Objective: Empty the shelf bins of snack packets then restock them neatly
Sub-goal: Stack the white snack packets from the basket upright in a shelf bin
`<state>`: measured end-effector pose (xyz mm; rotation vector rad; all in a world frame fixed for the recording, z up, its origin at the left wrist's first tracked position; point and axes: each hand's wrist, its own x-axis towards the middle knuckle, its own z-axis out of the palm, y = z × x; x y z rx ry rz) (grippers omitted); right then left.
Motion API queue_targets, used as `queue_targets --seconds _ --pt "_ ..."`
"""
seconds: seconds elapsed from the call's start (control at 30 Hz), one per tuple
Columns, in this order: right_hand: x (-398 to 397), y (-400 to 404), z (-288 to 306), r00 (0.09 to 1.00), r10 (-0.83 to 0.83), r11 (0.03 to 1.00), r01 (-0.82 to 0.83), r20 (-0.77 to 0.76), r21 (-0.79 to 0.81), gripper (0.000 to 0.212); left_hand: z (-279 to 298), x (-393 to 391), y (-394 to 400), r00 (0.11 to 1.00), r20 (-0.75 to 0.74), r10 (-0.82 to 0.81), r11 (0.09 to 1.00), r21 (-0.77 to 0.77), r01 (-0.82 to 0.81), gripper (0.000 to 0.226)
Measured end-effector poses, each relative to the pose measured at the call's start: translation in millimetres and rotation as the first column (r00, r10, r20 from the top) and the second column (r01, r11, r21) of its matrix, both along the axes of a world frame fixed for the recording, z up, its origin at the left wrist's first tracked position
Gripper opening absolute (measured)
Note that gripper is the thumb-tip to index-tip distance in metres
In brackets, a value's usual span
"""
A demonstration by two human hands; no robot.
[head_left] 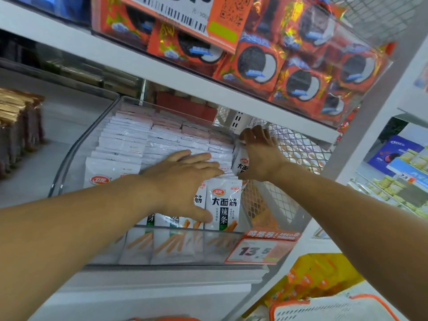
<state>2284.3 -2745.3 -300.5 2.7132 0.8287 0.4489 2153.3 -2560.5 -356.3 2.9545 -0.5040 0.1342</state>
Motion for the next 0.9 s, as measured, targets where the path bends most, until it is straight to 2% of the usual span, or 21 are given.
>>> queue_targets --seconds 0.1,0.17,0.27,0.4,0.57,0.67,0.77,0.9 --pt "-1 -6 3 0.998 -0.026 0.999 0.029 -0.057 0.04 0.113 3 -3 -3 1.0 -0.022 0.009 0.999 0.041 -0.008 0.101" --pt "-3 -9 4 0.996 -0.037 0.998 0.041 -0.085 0.049 0.107 5 -5 -6 0.999 -0.043 0.018 0.998 0.064 -0.015 0.101" --pt "-6 -9 7 0.999 -0.029 0.996 0.03 -0.014 0.085 0.097 11 -5 -11 0.995 -0.088 0.04 0.995 0.099 -0.031 0.103" --pt "-7 -5 7 0.997 -0.024 0.998 0.02 0.068 0.056 0.098 24 -5 -18 0.985 -0.155 0.07 0.991 0.12 -0.052 0.103" --pt "-6 -7 4 0.997 0.005 0.996 0.002 -0.078 0.088 0.096 28 -14 -25 0.994 -0.021 0.11 0.986 0.131 -0.107 0.074" --pt "-2 -6 4 0.999 0.004 0.992 0.001 -0.037 0.128 0.084 24 -18 -27 0.985 0.026 0.171 0.972 0.159 -0.173 0.073" --pt "2 -4 6 1.0 -0.009 0.985 0.014 -0.025 0.172 0.076 27 -20 -28 0.981 0.005 0.193 0.965 0.179 -0.191 0.075" --pt "2 -6 5 0.999 -0.003 0.99 -0.004 0.051 0.141 0.055 32 -23 -27 0.983 0.013 0.184 0.961 0.205 -0.183 0.076"
